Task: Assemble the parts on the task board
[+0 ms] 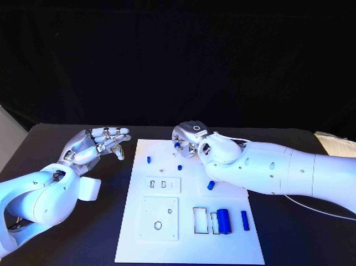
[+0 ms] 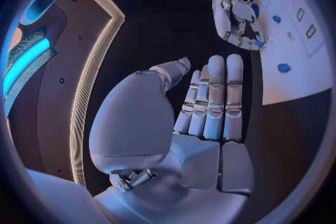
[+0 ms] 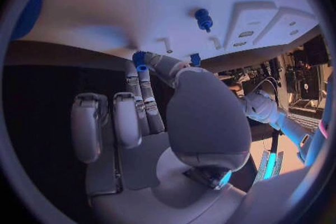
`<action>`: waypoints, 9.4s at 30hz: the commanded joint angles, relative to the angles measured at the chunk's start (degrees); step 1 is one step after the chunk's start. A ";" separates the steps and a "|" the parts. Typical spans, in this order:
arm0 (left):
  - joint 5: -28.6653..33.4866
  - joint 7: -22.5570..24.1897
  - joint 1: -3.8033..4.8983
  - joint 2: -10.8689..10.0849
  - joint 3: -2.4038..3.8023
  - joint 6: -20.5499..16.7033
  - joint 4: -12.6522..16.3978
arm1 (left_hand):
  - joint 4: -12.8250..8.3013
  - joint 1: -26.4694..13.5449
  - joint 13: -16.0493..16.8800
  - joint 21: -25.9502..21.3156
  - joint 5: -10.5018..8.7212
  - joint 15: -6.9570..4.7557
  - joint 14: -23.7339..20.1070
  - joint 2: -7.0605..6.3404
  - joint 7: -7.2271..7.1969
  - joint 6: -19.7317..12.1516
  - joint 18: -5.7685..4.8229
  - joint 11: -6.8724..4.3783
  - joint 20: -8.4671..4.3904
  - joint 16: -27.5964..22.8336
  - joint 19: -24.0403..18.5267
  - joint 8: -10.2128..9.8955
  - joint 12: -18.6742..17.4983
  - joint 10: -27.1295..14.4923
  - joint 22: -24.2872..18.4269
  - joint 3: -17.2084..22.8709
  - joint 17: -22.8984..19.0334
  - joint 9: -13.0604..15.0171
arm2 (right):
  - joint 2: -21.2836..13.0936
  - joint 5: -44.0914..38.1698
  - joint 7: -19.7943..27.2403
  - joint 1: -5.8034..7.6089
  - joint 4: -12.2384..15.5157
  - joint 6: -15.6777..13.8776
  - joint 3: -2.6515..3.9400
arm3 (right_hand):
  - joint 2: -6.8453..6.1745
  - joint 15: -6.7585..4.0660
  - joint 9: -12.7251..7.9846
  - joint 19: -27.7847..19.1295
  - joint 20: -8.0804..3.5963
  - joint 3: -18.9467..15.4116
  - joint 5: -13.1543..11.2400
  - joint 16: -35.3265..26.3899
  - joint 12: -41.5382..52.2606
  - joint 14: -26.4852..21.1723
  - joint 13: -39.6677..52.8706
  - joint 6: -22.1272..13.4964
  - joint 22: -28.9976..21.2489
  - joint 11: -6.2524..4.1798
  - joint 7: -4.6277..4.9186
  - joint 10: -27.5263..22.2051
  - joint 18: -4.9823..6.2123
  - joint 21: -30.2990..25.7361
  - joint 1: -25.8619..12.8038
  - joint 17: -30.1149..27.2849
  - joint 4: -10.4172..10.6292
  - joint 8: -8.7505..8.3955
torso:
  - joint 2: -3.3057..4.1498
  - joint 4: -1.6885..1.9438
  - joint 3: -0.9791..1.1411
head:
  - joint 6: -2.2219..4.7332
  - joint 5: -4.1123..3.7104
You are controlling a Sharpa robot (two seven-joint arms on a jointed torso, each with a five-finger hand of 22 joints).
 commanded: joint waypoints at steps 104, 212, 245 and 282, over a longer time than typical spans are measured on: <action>0.30 -0.14 0.10 0.86 0.02 2.00 -2.04 | -0.02 -0.28 0.06 0.60 -0.29 -0.09 -0.52 0.06 -0.06 -0.37 0.84 0.15 0.11 0.49 -0.49 0.28 -0.16 -0.02 0.20 0.29 0.09 0.10 | -17.36 24.15 1.53 0.58 7.53 7.51 1.22 | 2.09 1.10 2.91 4.51 1.04 -28.24 6.47 8.82 86.57 4.76 83.71 -9.93 12.75 -1.21 1.42 15.41 -1.97 4.06 9.19 16.43 18.00 -1.14 | -0.37 -1.55 0.62 | -0.05 -0.04; 0.29 -0.79 0.11 0.95 0.02 2.32 -2.21 | -0.45 -0.14 0.07 1.28 -0.29 -0.08 -0.84 0.33 -0.04 -0.42 0.87 0.15 0.16 0.91 -1.01 0.33 -0.12 -0.04 0.61 0.71 0.16 0.28 | -2.03 8.42 -1.05 -2.09 6.20 1.77 0.59 | 1.63 1.27 0.43 5.54 1.12 -30.62 0.33 8.98 86.56 4.89 83.70 -9.71 14.51 -1.01 1.61 15.40 -2.46 5.51 -7.63 17.09 18.49 -4.55 | -0.39 -1.57 0.62 | -0.88 1.00; 0.32 -0.54 0.08 1.20 0.01 2.78 -3.66 | -0.60 -0.26 0.07 1.58 -0.29 -0.04 -0.97 0.29 0.02 -0.52 0.86 0.21 0.20 1.07 -1.25 0.31 -0.14 -0.11 0.78 0.78 0.16 0.36 | -19.98 34.61 20.64 0.57 14.26 -2.36 1.20 | 0.96 1.72 0.02 4.81 1.52 -26.35 1.69 8.89 85.76 4.81 82.97 -10.53 13.48 -0.47 2.28 14.68 -2.12 4.41 5.43 16.92 16.22 -6.24 | -0.88 -3.37 1.22 | 0.25 0.69; 0.31 -0.39 -0.01 1.70 -0.02 3.72 -4.66 | -0.65 -0.25 0.07 1.62 -0.29 -0.04 -1.01 0.28 0.01 -0.53 0.86 0.20 0.21 1.08 -1.29 0.31 -0.14 -0.12 0.80 0.80 0.15 0.37 | -23.63 32.14 25.97 -3.61 4.43 3.80 0.71 | -0.26 2.37 -0.46 4.77 2.10 -27.18 1.01 9.21 85.09 5.05 82.38 -12.29 13.46 0.23 3.05 14.04 -2.11 4.32 11.12 18.16 14.85 -7.82 | -0.85 -3.50 1.30 | -0.75 0.79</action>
